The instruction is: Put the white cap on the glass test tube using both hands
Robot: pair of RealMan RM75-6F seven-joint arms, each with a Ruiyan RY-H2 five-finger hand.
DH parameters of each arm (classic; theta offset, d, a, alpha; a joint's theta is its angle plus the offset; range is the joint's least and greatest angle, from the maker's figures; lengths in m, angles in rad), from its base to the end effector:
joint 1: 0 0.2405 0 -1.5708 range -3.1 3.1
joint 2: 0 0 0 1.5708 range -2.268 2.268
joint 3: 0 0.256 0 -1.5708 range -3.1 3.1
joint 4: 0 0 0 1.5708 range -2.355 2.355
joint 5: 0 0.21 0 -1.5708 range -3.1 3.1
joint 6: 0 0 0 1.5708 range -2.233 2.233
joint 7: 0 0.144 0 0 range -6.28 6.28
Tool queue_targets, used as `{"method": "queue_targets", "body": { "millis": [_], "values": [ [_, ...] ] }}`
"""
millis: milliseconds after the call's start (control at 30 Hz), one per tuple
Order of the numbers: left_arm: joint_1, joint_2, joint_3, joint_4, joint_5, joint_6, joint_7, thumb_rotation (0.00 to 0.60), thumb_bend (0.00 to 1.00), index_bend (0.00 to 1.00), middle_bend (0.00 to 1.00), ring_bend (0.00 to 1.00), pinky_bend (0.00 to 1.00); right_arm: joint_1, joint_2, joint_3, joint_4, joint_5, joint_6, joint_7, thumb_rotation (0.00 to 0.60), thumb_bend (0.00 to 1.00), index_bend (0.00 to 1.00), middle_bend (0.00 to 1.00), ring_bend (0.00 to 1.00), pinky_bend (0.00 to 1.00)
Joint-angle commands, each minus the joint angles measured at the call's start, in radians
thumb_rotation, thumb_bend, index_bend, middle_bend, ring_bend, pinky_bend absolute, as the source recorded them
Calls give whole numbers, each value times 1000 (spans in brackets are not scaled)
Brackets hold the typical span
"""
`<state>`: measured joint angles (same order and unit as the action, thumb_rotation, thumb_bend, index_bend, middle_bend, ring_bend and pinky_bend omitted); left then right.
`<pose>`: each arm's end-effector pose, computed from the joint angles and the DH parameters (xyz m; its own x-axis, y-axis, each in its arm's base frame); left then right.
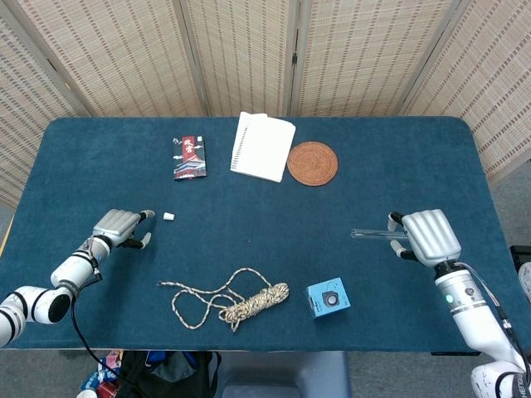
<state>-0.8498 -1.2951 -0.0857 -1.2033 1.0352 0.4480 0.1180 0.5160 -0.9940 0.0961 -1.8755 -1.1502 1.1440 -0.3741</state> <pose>-0.2531 0.4086 0.0629 0.5819 0.5217 0.6239 0.8012 -0.2360 -0.5499 -0.2168 -0.2900 0.1455 0.5719 -0.1538 0.8058 -0.8179 -0.1822 0.5457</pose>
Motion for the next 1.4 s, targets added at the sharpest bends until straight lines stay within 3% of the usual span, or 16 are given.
{"method": "queue_targets", "body": {
  "millis": [33,200,600,1400],
  "values": [
    [-20,-28,15,32,-38,-11,20,297,495,125,978,981,954,-2,0,1,0,2,-4,4,600,675,851,1000,1000,1000],
    [-37,-50,26,56,-81,-18,31,323,495,125,978,982,954,-6,-1,2,1,-1,-8,5,600,676,851,1000,1000,1000],
    [-70,-64,41,32,-116,12,61,321,495,125,979,982,955,-16,3,7,7,9,-16,7,600,676,851,1000,1000,1000],
    [-119,-12,73,-122,-187,102,153,324,494,125,978,982,955,-47,13,12,18,-13,-9,47,600,677,862,1000,1000,1000]
  ]
}}
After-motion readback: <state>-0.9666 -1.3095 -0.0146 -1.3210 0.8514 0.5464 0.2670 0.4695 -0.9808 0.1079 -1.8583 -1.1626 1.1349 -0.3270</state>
